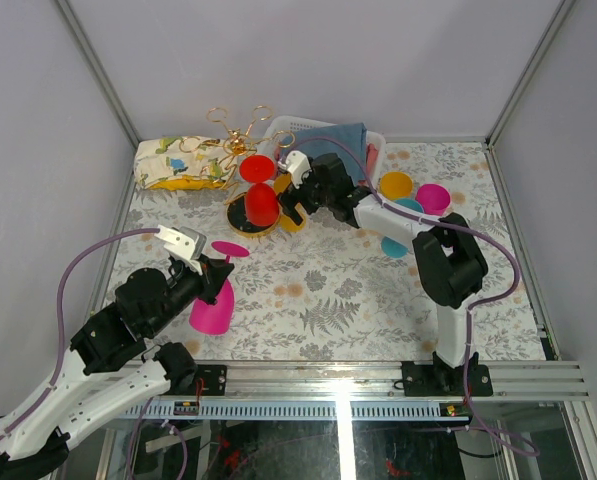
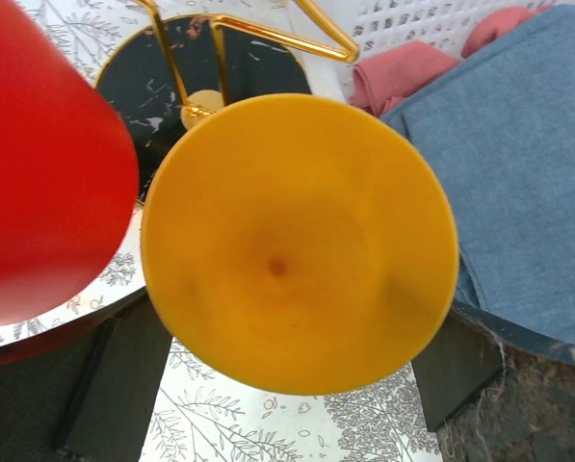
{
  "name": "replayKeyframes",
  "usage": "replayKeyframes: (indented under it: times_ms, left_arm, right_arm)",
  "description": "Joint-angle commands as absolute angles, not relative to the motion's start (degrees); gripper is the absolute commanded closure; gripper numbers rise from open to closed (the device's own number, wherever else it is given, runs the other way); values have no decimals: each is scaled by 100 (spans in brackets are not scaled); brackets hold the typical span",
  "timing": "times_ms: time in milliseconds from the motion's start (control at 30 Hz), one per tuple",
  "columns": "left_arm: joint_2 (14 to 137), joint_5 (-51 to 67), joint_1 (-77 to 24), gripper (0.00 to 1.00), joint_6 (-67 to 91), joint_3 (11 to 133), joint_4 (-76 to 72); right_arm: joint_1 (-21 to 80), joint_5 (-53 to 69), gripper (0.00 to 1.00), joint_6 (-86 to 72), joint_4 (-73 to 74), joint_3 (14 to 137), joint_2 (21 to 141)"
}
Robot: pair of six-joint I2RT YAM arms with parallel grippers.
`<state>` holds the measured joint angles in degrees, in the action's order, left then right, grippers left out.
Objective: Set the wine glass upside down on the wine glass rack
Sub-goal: Pick up the wine glass at the center of the board.
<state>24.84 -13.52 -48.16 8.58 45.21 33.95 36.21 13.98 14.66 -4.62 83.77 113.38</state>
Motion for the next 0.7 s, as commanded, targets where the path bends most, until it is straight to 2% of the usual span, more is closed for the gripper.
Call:
replayKeyframes:
  times_ms: [0, 667]
  left_arm:
    - [2500, -1447, -4781, 100, 870, 4487, 3234]
    - [2530, -1457, -4782, 100, 853, 4475, 3226]
  right_arm:
    - [3608, 1026, 1, 1401, -1064, 8512, 11275]
    - [3564, 1169, 2, 940, -1678, 8360, 11352]
